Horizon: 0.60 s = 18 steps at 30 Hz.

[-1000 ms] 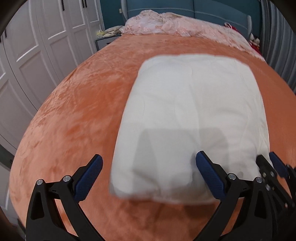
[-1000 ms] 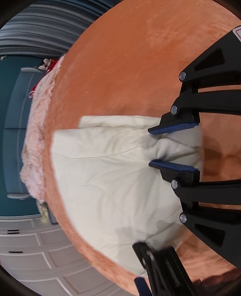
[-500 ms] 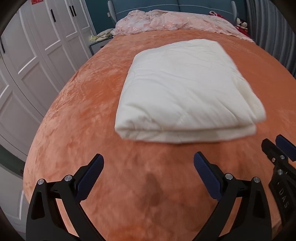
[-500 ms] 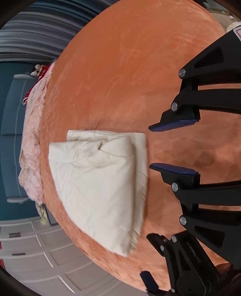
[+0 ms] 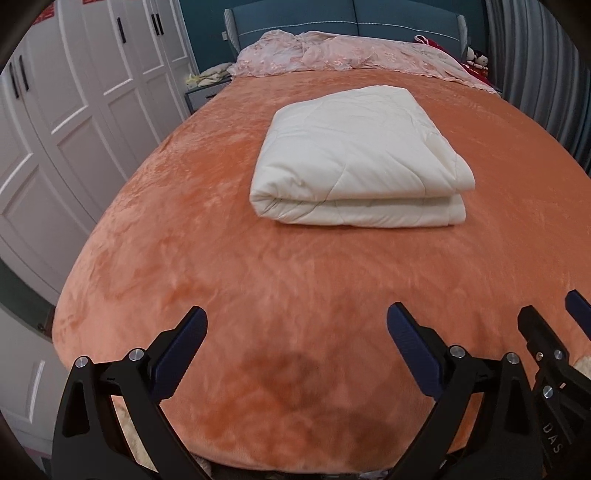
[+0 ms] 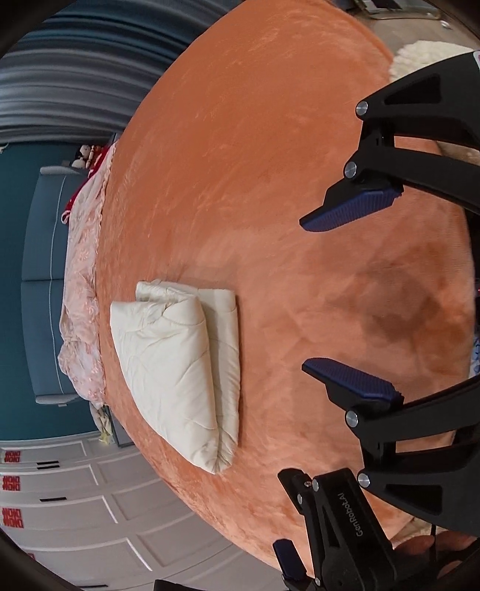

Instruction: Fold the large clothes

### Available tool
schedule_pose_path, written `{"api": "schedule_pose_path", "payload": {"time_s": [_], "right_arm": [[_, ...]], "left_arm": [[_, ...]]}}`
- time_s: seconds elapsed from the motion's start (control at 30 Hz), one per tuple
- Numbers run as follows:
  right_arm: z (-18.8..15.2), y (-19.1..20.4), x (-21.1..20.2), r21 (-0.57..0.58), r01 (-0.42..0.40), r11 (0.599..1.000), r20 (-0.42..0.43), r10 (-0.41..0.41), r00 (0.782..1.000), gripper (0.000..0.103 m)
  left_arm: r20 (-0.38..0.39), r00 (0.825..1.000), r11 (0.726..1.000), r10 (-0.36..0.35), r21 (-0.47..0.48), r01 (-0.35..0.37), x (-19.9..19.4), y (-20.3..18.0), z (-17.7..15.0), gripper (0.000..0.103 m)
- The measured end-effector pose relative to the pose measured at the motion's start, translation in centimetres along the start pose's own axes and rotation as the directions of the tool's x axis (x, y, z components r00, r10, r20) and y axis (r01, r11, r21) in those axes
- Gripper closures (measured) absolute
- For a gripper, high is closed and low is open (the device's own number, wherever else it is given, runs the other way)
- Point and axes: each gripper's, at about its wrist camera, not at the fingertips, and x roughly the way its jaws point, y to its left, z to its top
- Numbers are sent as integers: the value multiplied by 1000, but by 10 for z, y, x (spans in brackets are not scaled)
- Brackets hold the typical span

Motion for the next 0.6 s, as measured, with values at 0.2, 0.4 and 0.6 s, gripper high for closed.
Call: {"api": "schedule_pose_path", "payload": {"time_s": [0.2, 0.4, 0.6], "right_arm": [[-20, 4, -9, 4, 1, 1000, -6, -1, 1000, 33], [-30, 10, -18, -29, 7, 1000, 7, -7, 1000, 33], [-35, 14, -23, -38, 19, 999, 21, -19, 1000, 33]], "left_arm": [[33, 998, 997, 57, 55, -59, -13, -3, -21, 7], [52, 994, 994, 91, 60, -94, -20, -1, -34, 7], [33, 996, 996, 79, 28, -80, -22, 2, -44, 7]]}}
